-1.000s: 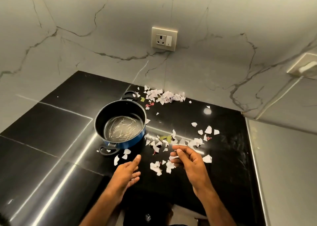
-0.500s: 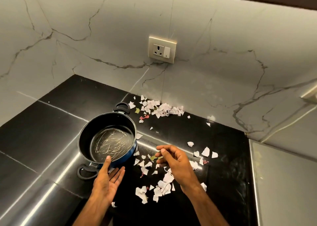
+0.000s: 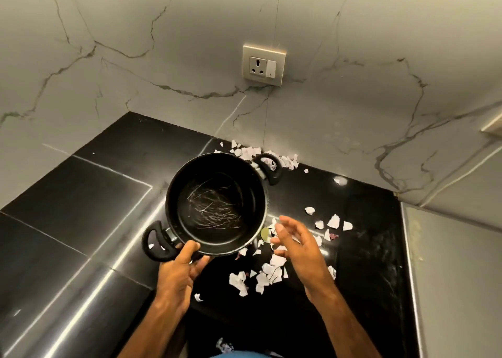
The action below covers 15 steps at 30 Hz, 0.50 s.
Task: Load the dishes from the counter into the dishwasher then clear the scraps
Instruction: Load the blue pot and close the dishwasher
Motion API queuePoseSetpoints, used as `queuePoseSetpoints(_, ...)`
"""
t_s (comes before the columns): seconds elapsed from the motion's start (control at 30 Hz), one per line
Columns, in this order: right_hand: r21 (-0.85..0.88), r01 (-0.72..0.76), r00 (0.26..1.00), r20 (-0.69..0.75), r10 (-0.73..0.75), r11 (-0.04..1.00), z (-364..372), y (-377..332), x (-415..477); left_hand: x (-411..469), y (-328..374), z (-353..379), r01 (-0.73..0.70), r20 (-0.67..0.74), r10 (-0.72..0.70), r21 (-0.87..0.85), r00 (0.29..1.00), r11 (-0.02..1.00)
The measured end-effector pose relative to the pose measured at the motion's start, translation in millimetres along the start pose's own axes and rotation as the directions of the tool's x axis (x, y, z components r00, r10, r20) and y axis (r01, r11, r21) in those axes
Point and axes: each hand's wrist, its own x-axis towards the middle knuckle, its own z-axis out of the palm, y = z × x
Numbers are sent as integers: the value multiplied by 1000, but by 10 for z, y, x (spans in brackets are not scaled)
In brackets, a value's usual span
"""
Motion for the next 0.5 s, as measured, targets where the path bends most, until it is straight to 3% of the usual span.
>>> queuePoseSetpoints(0.17, 31, -68, 998, 7, 68, 997, 59, 32, -212, -239, 66, 36, -48, 154, 26, 142, 988, 989)
queuePoseSetpoints(0.5, 136, -116, 967, -210, 144, 984, 305, 240, -1124, -541, 208, -393, -41, 425, -104, 318, 899, 947)
